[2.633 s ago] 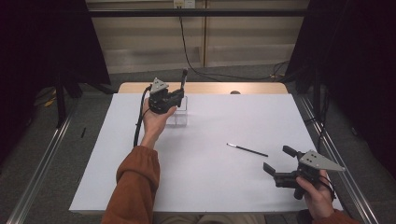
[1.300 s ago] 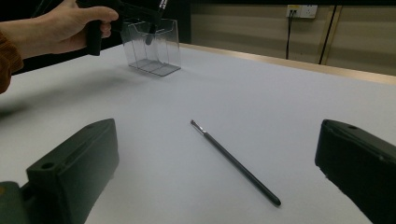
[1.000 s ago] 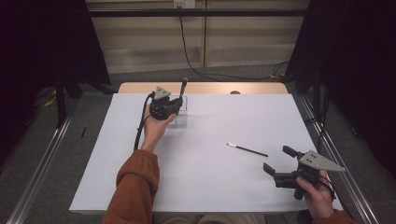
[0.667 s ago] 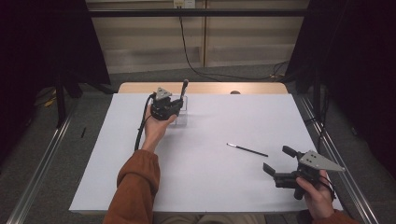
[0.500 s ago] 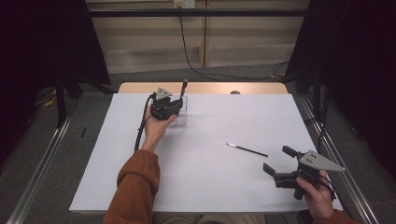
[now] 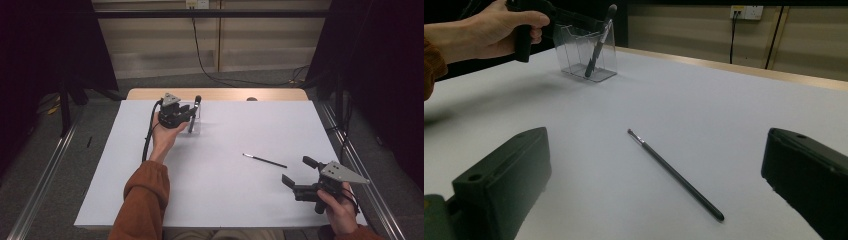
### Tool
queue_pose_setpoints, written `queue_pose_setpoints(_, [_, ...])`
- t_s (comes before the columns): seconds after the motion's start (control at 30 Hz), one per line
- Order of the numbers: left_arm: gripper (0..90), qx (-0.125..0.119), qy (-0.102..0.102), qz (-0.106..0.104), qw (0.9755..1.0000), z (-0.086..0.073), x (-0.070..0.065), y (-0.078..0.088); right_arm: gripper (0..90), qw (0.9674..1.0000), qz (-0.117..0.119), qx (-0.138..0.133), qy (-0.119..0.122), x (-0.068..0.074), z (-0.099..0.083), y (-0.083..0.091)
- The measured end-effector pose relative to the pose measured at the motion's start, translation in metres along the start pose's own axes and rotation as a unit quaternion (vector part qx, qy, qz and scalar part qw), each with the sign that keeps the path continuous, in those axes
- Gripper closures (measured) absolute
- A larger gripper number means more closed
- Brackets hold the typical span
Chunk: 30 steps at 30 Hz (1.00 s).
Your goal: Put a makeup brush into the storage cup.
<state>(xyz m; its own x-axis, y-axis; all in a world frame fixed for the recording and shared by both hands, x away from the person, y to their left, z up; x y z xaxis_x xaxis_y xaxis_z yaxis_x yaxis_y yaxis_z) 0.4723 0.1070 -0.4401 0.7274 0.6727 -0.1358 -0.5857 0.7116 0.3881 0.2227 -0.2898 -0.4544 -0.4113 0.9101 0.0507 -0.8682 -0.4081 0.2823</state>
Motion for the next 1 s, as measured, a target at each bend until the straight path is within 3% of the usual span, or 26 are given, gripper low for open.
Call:
queue_pose_setpoints(0.03, [65.8, -0.003, -0.005, 0.004, 1.0, 0.001, -0.001, 0.001, 0.0, 1.0, 0.0, 0.0, 0.0, 0.0, 0.0, 0.0])
queue_pose_setpoints(0.1, [56.2, -0.005, -0.007, 0.012, 0.9999, 0.003, -0.003, 0.004, 0.0, 1.0, -0.001, 0.0, 0.001, 0.0, 0.0, 0.0])
queue_pose_setpoints(0.2, [54.7, -0.012, -0.011, 0.008, 0.9998, 0.003, -0.005, 0.008, 0.0, 1.0, -0.002, 0.0, -0.001, 0.0, 0.0, 0.0])
queue_pose_setpoints(0.33, [43.4, -0.027, 0.007, -0.001, 0.9996, 0.004, -0.008, 0.013, 0.0, 1.0, -0.002, 0.001, 0.002, 0.0, 0.0, 0.0])
queue_pose_setpoints(0.4, [40.3, -0.035, 0.033, -0.019, 0.9987, 0.005, -0.009, 0.016, 0.0, 1.0, -0.002, 0.001, 0.003, 0.0, 0.0, 0.0])
queue_pose_setpoints(0.43, [34.4, -0.034, 0.042, -0.017, 0.9984, 0.006, -0.009, 0.017, 0.0, 1.0, -0.002, 0.001, 0.002, 0.0, 0.0, 0.0])
queue_pose_setpoints(0.5, [28.3, -0.037, 0.03, -0.008, 0.9988, 0.007, -0.011, 0.02, 0.0, 1.0, -0.002, 0.001, 0.003, 0.0, 0.0, -0.001])
queue_pose_setpoints(0.63, [18.2, -0.022, 0.033, -0.002, 0.9992, 0.007, -0.013, 0.023, 0.0, 1.0, -0.002, 0.001, 0.001, 0.001, 0.0, 0.0])
queue_pose_setpoints(0.73, [17.6, -0.015, 0.024, 0.003, 0.9996, 0.006, -0.016, 0.026, 0.0, 1.0, -0.003, 0.001, 0.001, 0.0, 0.0, -0.001])
queue_pose_setpoints(0.9, [6.7, -0.011, 0.025, -0.007, 0.9996, 0.004, -0.016, 0.03, 0.0, 1.0, -0.003, 0.002, -0.002, 0.001, 0.0, -0.001])
queue_pose_setpoints(1.0, [2.9, -0.014, 0.008, -0.014, 0.9998, 0.003, -0.018, 0.034, 0.0, 1.0, -0.003, 0.001, -0.002, 0.0, 0.0, 0.0])
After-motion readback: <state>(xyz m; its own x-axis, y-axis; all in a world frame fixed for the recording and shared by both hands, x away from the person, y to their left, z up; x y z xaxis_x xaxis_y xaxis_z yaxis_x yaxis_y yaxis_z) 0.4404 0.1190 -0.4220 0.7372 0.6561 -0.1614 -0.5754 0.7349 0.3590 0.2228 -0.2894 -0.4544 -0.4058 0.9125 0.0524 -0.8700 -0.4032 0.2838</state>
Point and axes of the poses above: each handheld gripper's, and its own axes: y roughly backward along the jaws, z roughly out of its top, x roughly to its left, the point moved 2 cm from there along -y, roughly forward along the jaws, and after that the axes turned 8 degrees about -z, right-handed, at the moved point
